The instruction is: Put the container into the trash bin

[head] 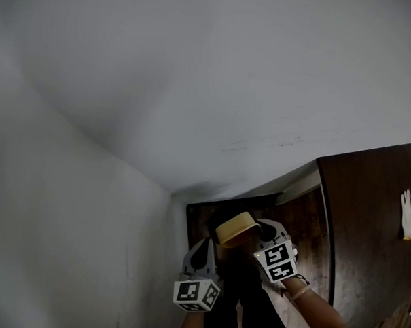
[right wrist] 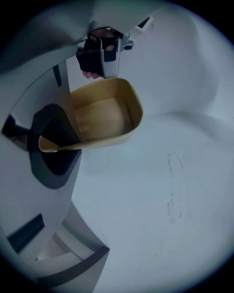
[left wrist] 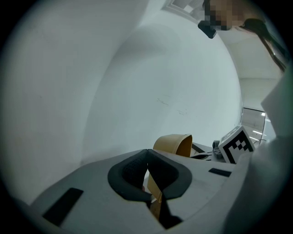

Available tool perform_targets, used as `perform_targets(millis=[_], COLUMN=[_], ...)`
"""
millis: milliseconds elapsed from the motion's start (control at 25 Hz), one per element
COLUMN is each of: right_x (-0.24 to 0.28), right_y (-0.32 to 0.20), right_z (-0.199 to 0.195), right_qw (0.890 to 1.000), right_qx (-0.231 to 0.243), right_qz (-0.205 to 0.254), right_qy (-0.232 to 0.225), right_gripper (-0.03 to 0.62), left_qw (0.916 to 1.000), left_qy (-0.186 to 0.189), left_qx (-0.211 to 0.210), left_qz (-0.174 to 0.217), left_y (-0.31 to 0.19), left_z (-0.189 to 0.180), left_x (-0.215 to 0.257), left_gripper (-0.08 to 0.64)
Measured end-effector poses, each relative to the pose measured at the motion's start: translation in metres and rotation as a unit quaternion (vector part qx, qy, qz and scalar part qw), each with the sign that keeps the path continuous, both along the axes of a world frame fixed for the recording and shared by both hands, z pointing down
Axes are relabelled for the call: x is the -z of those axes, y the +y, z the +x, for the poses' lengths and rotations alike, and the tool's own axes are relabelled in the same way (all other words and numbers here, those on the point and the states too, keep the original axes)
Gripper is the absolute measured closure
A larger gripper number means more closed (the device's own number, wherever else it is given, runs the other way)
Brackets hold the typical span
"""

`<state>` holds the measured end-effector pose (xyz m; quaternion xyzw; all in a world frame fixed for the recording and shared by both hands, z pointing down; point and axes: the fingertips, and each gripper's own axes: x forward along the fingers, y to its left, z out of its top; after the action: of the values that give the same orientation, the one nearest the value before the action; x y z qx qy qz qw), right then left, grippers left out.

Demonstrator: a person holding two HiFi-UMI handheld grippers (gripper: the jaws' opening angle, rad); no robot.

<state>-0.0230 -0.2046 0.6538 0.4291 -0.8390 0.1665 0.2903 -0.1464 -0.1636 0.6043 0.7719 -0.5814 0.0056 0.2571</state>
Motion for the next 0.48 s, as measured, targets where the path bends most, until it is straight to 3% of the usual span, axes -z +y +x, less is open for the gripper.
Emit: perform_targets(millis=[480], right_x=[-0.086], right_y=[-0.002], right_z=[-0.008], right_qw=[0.999], right_qx=[-0.008], right_qz=[-0.047], right_qy=[0.018], right_gripper=[0.575], left_qw=[0.9996], left_qy=[0.014], left_qx=[0.002], left_qz=[-0.024], left_y=[-0.018], left_z=[0.001], left_x=[-0.072], left_gripper=[0.540])
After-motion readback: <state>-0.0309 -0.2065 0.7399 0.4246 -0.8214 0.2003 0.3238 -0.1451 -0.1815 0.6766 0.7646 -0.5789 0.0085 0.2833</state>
